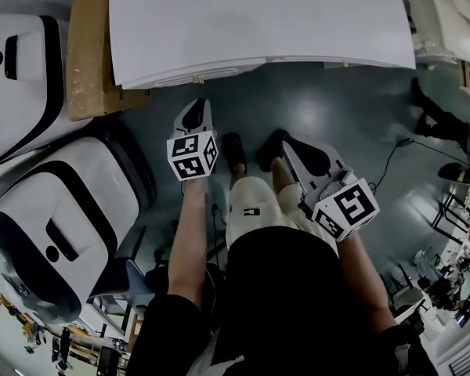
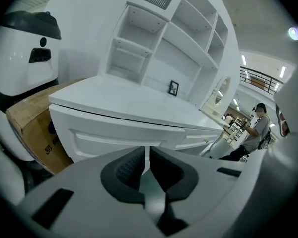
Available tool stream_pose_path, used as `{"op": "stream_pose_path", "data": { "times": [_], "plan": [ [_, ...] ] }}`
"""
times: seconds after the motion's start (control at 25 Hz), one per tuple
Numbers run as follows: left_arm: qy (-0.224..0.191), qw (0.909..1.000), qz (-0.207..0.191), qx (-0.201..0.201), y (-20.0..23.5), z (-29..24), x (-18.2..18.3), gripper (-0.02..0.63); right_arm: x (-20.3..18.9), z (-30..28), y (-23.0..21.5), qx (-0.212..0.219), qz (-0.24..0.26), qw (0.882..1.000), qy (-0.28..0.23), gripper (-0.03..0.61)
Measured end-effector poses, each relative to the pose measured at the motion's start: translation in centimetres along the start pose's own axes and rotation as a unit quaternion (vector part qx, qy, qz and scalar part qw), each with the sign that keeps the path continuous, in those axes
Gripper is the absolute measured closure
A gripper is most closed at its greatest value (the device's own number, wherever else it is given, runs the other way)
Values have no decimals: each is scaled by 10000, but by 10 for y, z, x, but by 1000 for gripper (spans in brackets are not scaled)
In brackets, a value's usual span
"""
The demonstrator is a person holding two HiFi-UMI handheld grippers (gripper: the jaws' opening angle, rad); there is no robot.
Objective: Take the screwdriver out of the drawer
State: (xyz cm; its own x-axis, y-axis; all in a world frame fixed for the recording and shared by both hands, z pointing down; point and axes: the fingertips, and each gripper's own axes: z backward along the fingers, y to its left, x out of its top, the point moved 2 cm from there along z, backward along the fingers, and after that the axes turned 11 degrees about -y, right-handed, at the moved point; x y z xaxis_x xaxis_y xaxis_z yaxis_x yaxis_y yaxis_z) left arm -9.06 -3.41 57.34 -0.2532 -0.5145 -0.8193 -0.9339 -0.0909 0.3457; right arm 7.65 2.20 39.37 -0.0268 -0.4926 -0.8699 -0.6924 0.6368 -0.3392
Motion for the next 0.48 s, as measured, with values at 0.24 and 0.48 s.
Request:
{"op": "stream_pose_path", "data": {
  "times": [0.24,0.48],
  "plan": [
    [90,9999,-46,125,17,-19,-14,565,-7,-8,-6,-33,-108,9999,74,560],
    [202,9994,-10,281,34,-37,-28,520,-14,-14,-12,-51,-173,9997,133,560]
  ]
}}
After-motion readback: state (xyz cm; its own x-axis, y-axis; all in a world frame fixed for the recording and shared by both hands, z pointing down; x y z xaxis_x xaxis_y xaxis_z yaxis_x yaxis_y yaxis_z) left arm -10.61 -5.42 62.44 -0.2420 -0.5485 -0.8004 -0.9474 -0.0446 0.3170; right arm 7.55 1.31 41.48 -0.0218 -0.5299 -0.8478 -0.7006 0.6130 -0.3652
